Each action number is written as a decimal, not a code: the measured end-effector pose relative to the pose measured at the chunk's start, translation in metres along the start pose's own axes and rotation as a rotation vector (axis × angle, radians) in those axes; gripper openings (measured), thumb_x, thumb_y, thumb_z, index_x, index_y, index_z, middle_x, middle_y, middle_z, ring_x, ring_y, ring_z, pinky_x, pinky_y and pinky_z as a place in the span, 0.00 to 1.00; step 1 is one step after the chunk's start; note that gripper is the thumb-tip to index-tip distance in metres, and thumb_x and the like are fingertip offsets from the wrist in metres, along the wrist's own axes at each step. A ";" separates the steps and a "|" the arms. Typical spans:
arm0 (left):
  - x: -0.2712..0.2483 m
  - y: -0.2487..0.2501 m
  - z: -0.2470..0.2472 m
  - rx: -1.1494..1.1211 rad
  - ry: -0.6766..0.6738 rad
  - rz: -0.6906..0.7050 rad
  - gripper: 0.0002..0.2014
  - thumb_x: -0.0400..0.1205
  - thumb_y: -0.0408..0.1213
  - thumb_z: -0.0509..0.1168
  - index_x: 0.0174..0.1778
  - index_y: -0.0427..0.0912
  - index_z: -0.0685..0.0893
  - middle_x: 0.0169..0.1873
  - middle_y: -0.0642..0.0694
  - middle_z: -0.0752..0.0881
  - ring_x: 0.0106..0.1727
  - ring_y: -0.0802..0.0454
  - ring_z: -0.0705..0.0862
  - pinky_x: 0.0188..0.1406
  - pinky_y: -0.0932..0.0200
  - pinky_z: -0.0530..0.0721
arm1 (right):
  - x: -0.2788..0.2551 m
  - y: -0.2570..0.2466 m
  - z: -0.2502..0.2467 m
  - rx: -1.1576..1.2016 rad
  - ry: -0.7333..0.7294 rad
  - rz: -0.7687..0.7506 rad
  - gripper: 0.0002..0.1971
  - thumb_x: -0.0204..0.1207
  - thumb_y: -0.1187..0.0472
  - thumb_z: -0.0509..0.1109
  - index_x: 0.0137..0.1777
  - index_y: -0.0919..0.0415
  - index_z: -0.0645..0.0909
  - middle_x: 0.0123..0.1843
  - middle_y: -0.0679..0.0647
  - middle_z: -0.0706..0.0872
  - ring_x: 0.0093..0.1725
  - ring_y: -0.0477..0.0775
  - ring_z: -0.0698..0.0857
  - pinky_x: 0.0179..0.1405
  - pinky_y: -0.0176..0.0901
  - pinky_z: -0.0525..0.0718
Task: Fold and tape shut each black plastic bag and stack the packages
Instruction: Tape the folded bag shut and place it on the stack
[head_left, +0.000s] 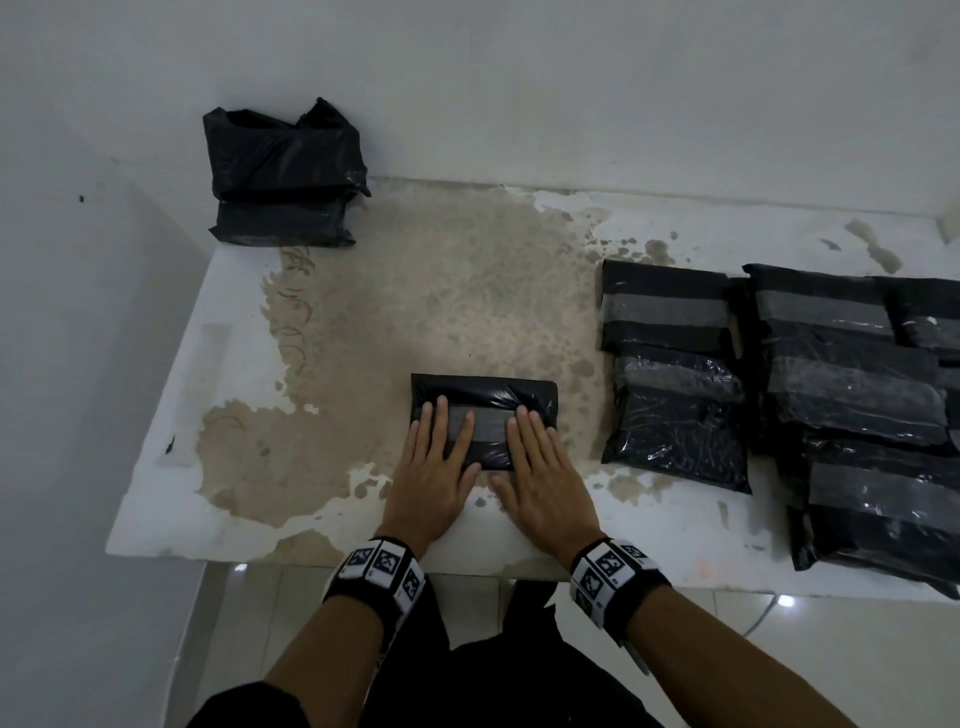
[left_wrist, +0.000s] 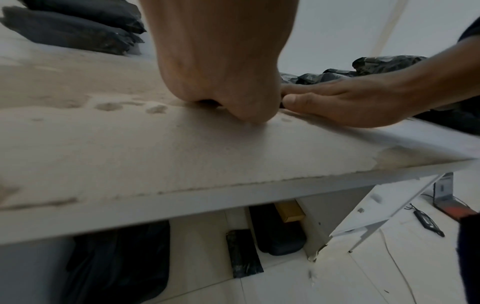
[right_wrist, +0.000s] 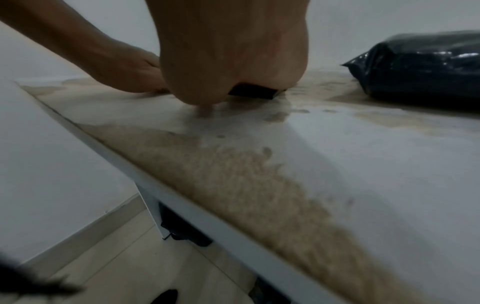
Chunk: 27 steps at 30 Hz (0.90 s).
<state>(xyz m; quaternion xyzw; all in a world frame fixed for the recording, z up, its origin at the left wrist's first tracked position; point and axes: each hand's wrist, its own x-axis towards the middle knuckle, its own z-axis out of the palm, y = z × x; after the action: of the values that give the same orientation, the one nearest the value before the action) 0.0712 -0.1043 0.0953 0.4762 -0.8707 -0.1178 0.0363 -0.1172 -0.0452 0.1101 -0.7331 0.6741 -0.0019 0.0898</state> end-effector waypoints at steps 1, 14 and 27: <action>0.000 0.000 -0.001 -0.001 -0.012 -0.008 0.33 0.91 0.56 0.43 0.89 0.41 0.54 0.87 0.29 0.48 0.88 0.33 0.47 0.86 0.36 0.56 | -0.002 0.004 0.000 0.022 0.004 0.052 0.39 0.90 0.39 0.44 0.89 0.69 0.51 0.90 0.66 0.49 0.90 0.62 0.50 0.87 0.57 0.49; -0.009 0.008 -0.011 -0.054 -0.008 -0.230 0.42 0.88 0.62 0.44 0.88 0.32 0.51 0.88 0.35 0.49 0.89 0.40 0.48 0.88 0.38 0.45 | -0.009 0.022 -0.009 -0.080 -0.045 0.117 0.45 0.86 0.31 0.37 0.88 0.69 0.52 0.90 0.67 0.52 0.90 0.66 0.52 0.86 0.66 0.51; 0.014 0.017 -0.024 -0.168 0.151 -0.461 0.40 0.87 0.62 0.45 0.85 0.31 0.60 0.85 0.33 0.59 0.88 0.36 0.51 0.87 0.35 0.44 | 0.008 0.003 -0.027 0.253 0.224 0.290 0.35 0.87 0.38 0.50 0.79 0.67 0.72 0.80 0.66 0.73 0.81 0.68 0.70 0.81 0.68 0.68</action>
<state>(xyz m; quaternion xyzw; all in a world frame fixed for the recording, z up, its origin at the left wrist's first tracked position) 0.0536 -0.1109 0.1217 0.6649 -0.7210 -0.1591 0.1128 -0.1228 -0.0564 0.1349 -0.6066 0.7727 -0.1549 0.1048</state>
